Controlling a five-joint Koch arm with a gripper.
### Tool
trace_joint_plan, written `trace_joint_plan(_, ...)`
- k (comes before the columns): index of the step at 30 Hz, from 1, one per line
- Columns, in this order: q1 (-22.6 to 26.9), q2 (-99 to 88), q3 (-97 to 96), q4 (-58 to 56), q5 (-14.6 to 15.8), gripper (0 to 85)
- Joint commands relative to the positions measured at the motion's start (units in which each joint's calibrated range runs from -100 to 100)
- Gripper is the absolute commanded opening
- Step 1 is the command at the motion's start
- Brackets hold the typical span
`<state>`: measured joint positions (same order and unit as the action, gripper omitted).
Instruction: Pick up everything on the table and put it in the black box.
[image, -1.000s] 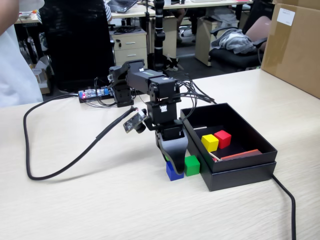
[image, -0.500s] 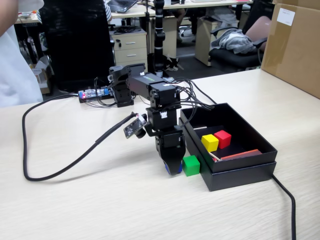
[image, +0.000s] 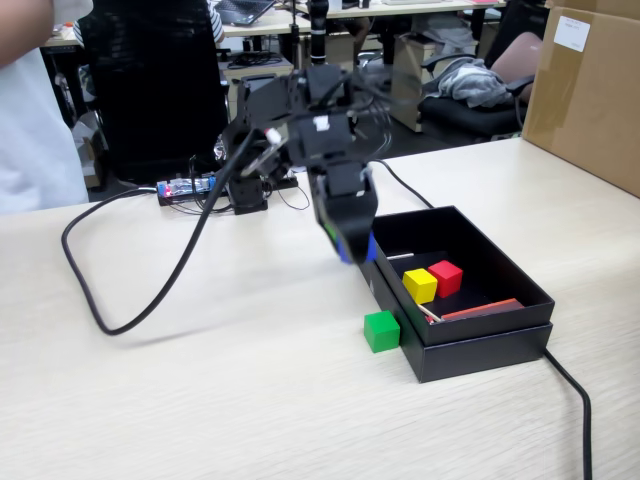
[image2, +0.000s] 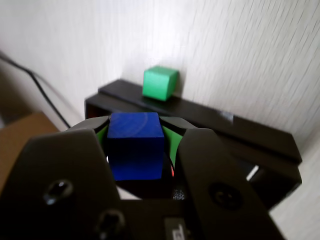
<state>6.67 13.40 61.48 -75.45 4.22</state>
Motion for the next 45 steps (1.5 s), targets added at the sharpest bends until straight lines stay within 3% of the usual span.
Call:
trace_joint_plan(1, 3.7, -5.7, 2.5, -0.6, -0.1, 9.7)
trace_joint_plan(8, 8.4, 5.5, 6.3, -0.1, 2.7, 9.8)
trace_joint_plan(20, 9.9, 21.5, 11.7, 0.7, 4.5, 10.2)
trace_joint_plan(21, 9.9, 22.0, 12.0, 0.7, 4.6, 11.4)
trace_joint_plan(25, 10.0, 22.2, 11.2, 0.6, 4.5, 31.6)
trace_joint_plan(28, 9.7, 20.9, 11.1, 0.4, 4.5, 33.0)
trace_joint_plan(30, 9.4, 16.6, 10.1, 0.2, 4.5, 37.6)
trace_joint_plan(37, 4.3, -3.2, 7.7, -0.2, 4.2, 41.4)
trace_joint_plan(45, -1.5, 1.2, 5.9, -0.3, 2.3, 44.1)
